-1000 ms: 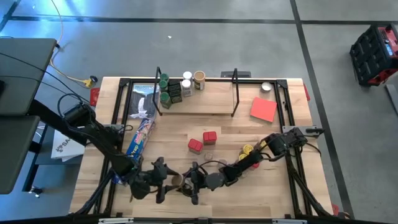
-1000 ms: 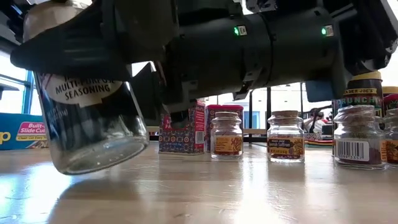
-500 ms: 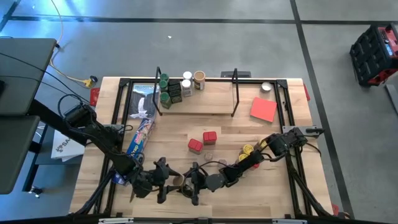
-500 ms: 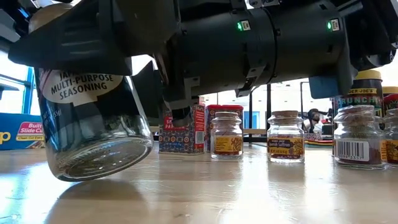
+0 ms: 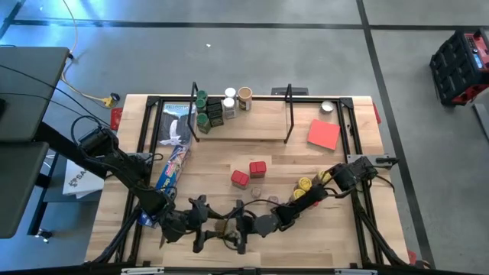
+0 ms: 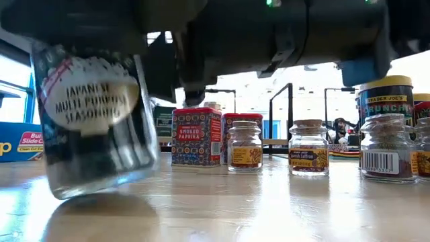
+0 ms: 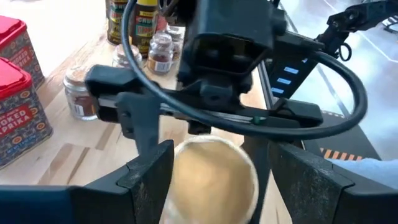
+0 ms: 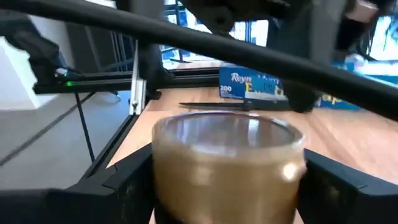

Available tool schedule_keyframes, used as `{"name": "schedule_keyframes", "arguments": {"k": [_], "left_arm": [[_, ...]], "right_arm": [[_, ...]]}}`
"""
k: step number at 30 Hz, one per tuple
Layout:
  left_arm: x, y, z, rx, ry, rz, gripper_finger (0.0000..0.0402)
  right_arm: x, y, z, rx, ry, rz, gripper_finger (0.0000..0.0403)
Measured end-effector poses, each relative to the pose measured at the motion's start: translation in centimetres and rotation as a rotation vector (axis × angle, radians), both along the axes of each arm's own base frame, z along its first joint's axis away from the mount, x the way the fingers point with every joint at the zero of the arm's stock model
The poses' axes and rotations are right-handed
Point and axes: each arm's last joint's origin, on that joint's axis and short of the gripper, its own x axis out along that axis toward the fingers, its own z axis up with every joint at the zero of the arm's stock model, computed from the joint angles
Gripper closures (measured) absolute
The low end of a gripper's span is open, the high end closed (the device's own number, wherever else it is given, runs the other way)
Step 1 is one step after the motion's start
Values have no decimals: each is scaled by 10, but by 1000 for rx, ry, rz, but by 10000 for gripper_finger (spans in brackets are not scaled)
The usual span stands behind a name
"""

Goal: Shelf spices
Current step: Put the gold seasoning bottle on the shelf and align it with the other gold seasoning bottle

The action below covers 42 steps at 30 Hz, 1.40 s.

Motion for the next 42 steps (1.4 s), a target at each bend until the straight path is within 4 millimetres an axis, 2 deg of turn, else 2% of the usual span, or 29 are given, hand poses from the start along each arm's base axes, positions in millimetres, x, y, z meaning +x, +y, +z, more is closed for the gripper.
{"name": "schedule_keyframes", "arguments": {"k": [8,11,18,22,25,28,33,37,42], "left_arm": [[1,-1,3,10,-23,-7,147],[1,-6,9,57,-34,-20,147],[0,-23,35,192,-39,-40,147],[-4,-28,38,191,-10,-50,147],[-8,-30,35,82,27,-27,147],[-9,-26,28,-12,67,4,147],[-10,-22,18,7,141,-65,146],[-15,-22,10,49,248,-164,140],[-17,-19,-7,21,396,-130,127]], "right_arm": [[-1,1,2,-19,-8,3,102],[-1,1,8,-12,-22,3,102],[-3,0,45,-60,-86,9,102],[-11,-1,71,-96,-54,-4,102],[-29,-1,96,-161,27,-78,102],[-57,0,122,-259,103,-185,102],[-100,6,153,-358,167,-349,102],[-122,13,159,-364,178,-418,102],[-135,19,153,-346,189,-476,102]]}}
